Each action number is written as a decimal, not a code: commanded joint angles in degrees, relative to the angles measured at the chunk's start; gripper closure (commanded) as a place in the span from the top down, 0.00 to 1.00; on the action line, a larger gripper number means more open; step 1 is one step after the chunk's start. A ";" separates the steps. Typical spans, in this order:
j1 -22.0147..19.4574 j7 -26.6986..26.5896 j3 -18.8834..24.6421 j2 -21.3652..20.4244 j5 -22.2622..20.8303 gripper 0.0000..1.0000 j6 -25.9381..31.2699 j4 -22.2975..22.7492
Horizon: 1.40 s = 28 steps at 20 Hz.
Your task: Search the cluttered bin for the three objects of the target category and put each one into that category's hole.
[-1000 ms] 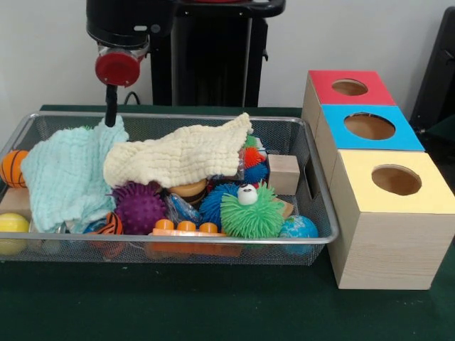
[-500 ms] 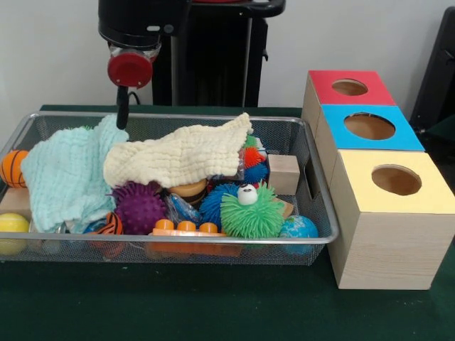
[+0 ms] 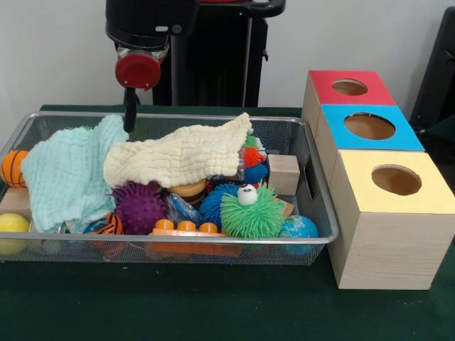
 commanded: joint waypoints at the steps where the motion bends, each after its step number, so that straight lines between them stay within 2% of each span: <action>1: -0.06 15.71 7.83 4.41 3.57 1.00 5.68 -4.72; 6: 0.33 15.81 7.86 5.75 4.20 1.00 5.94 -6.70; 12: 1.02 15.84 7.65 6.10 5.07 1.00 6.03 -6.83; 28: 5.19 17.62 7.62 4.58 9.27 1.00 3.13 -2.08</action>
